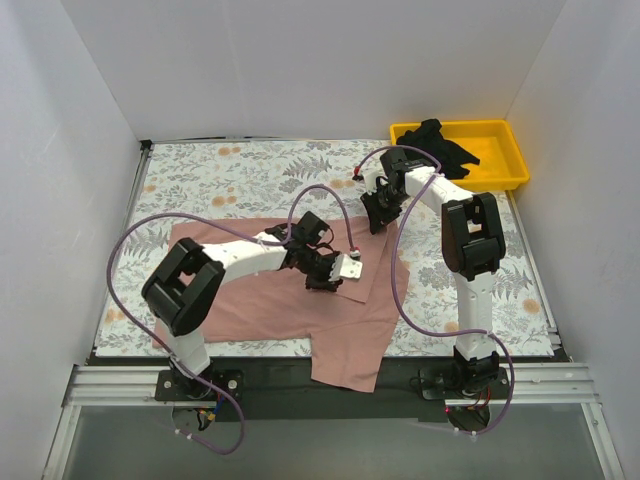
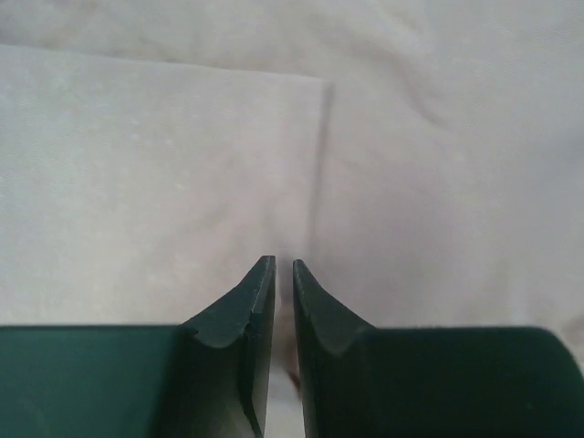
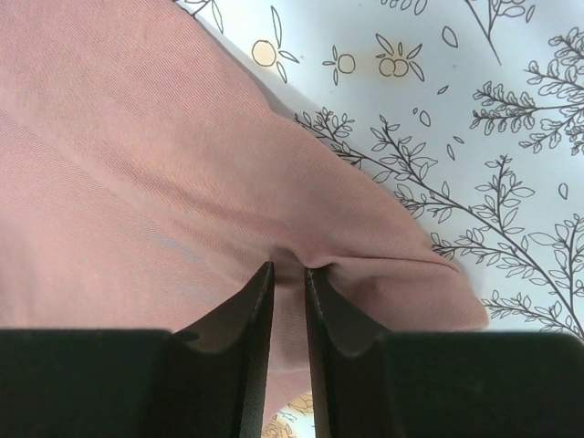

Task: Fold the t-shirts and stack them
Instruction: Fold the tshirt

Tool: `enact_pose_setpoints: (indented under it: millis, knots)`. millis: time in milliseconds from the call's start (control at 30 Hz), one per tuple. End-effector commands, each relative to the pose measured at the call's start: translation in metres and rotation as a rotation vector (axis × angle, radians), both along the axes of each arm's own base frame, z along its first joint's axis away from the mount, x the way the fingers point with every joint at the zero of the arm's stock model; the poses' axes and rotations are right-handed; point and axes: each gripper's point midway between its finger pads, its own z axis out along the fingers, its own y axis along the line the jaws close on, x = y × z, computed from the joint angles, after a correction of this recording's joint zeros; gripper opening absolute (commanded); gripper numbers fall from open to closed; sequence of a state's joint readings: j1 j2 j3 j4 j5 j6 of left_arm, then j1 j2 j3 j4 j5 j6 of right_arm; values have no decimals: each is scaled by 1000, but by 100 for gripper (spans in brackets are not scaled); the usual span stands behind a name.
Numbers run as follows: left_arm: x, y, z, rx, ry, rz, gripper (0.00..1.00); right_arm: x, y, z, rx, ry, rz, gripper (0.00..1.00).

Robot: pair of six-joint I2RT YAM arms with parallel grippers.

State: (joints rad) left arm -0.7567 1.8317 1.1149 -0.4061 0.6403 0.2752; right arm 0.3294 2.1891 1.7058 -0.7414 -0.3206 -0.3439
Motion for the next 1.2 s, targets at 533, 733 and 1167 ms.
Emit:
enact_pose_setpoints:
  millis: [533,733,1167]
  knots:
    - [123,204,106,-138,352,1040,20,-15,7,38,3,-67,72,29]
    - [159,351,86,-114,429,1511,21,-22,1,31,-45,-61,84,29]
    - [163,422,32,-37,546,1749,15,-26,-6,14,-103,-43,103,29]
